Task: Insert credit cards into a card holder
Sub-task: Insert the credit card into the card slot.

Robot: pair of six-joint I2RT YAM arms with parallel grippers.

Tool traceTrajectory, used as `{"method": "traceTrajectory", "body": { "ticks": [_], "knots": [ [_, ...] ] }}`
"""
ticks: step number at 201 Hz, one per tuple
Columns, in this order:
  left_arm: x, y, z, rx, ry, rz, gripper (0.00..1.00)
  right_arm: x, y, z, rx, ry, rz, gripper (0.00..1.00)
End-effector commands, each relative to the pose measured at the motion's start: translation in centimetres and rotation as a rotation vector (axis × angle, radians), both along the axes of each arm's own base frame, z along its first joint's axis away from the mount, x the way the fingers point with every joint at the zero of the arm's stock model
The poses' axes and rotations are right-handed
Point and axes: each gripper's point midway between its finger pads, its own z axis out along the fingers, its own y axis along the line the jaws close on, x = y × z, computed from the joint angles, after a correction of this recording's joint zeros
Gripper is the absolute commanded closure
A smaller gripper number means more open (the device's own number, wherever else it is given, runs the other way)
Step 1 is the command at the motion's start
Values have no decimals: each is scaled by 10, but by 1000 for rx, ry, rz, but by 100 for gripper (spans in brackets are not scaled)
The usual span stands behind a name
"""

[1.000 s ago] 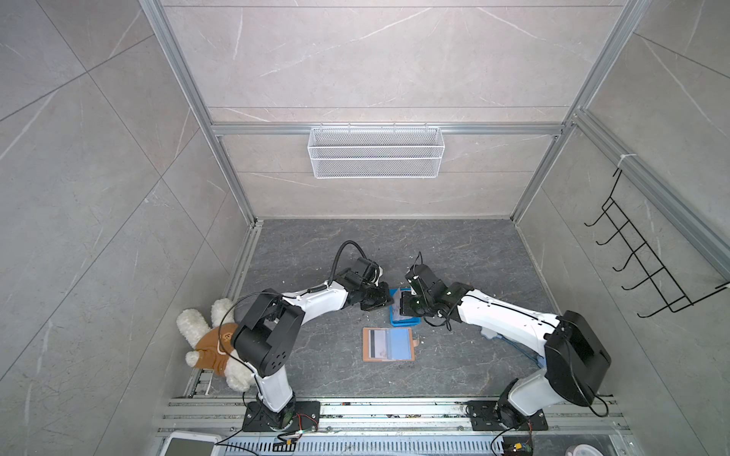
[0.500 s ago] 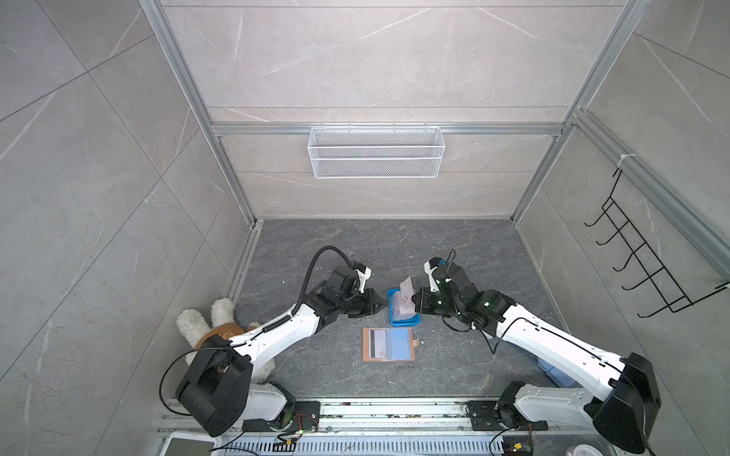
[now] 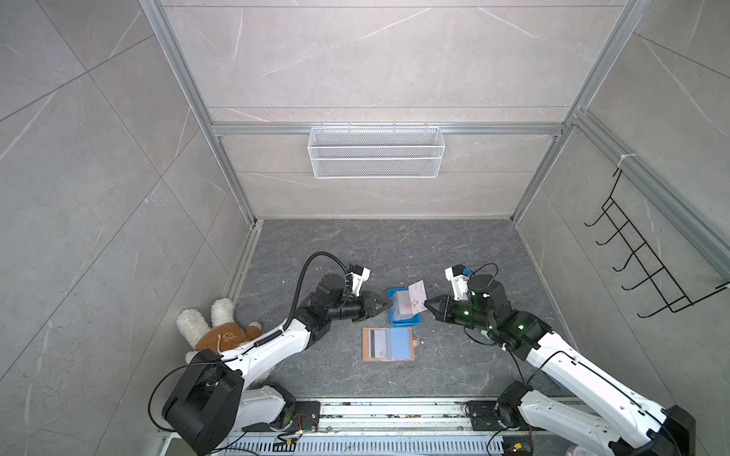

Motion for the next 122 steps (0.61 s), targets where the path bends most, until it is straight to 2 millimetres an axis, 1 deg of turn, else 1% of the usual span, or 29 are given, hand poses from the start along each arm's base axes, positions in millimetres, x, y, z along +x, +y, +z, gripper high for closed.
{"method": "traceTrajectory", "body": {
  "ticks": [1, 13, 31, 44, 75, 106, 122],
  "knots": [
    [-3, -9, 36, -163, -44, -53, 69, -7, 11, 25, 162, -33, 66, 100],
    [-3, -10, 41, -190, -42, -60, 69, -8, 13, 33, 212, -42, 90, 100],
    [-3, -12, 46, -215, -43, -69, 66, -10, 17, 40, 270, -45, 122, 100],
    [-3, -14, 47, -221, -36, -77, 65, -11, 21, 44, 306, -46, 143, 100],
    [-3, -16, 54, -251, -33, -92, 65, -12, 25, 42, 325, -32, 167, 99],
    [-3, -20, 56, -265, -25, -104, 66, -12, 28, 44, 352, -33, 185, 99],
    [-2, -20, 58, -276, -26, -105, 67, -12, 29, 41, 355, -25, 187, 98]
  ]
}}
